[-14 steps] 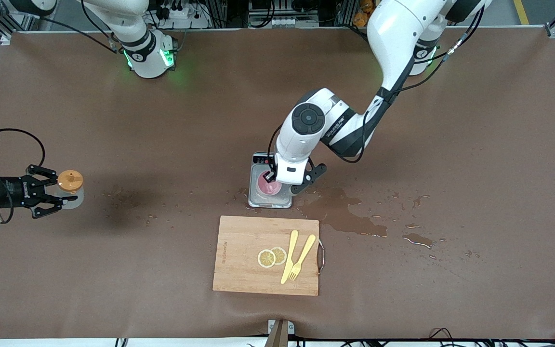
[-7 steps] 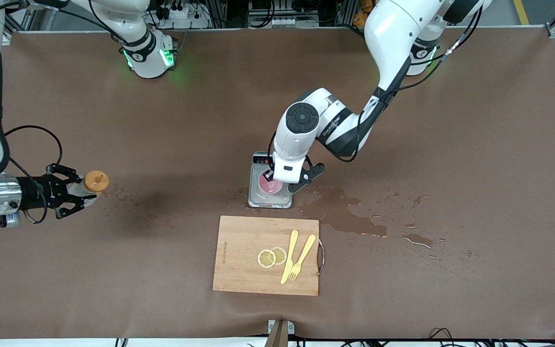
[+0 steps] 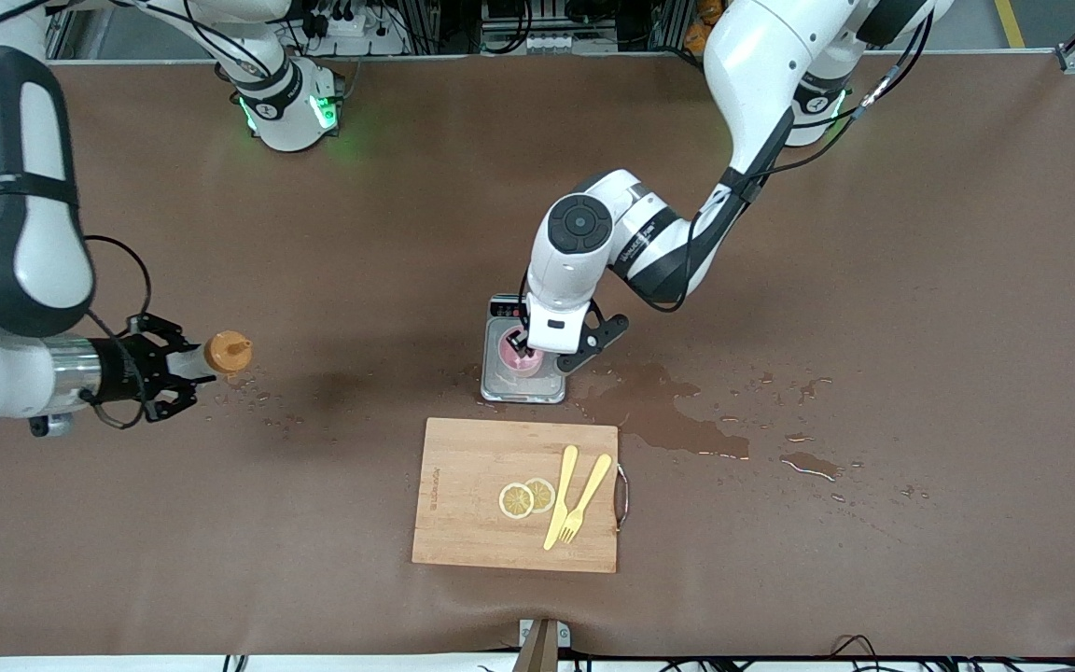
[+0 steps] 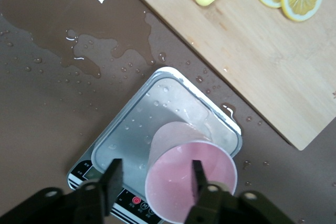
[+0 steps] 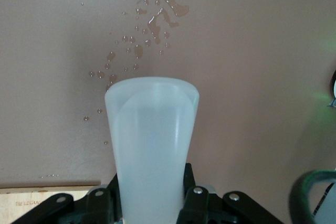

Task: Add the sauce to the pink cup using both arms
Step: 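Release the cup with the left gripper while the right gripper brings the bottle, then tilt the bottle over the pink cup with the right gripper while the left withdraws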

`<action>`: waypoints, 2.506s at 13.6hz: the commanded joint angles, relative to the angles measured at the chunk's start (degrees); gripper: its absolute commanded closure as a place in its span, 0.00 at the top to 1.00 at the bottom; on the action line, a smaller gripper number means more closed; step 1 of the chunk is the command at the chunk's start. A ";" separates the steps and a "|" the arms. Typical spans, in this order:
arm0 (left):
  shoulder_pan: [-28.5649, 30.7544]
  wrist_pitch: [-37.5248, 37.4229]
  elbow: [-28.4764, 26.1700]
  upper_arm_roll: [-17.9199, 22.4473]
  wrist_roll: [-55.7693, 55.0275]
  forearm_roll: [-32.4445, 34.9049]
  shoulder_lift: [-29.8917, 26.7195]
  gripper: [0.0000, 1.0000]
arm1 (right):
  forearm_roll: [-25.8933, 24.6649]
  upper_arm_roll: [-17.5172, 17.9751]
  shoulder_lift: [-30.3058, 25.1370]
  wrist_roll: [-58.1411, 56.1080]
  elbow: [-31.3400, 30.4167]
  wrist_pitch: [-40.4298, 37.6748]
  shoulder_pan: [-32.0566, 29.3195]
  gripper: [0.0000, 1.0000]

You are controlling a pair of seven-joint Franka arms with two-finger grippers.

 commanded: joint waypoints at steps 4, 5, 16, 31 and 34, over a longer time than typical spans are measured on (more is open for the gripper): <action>4.00 -2.82 0.32 0.24 1.34 1.43 -4.55 1.00 | -4.72 -0.35 -1.58 8.88 -1.18 0.64 5.44 0.42; 5.66 -5.10 0.32 -0.19 4.14 1.08 -5.34 1.00 | -5.17 -0.27 -1.58 10.82 -1.18 0.55 6.24 0.42; 27.72 -14.96 -12.25 -6.61 41.21 -6.13 -19.05 1.00 | -12.81 -0.44 0.88 35.95 -1.09 2.13 20.30 0.39; 35.04 -23.58 -11.81 -6.44 60.94 -2.98 -25.21 1.00 | -22.92 -0.62 8.69 50.48 3.74 1.43 31.64 0.31; 36.00 -24.98 -12.07 -6.09 64.97 -1.91 -27.49 1.00 | -24.76 -0.71 10.63 50.92 4.71 0.29 32.96 0.27</action>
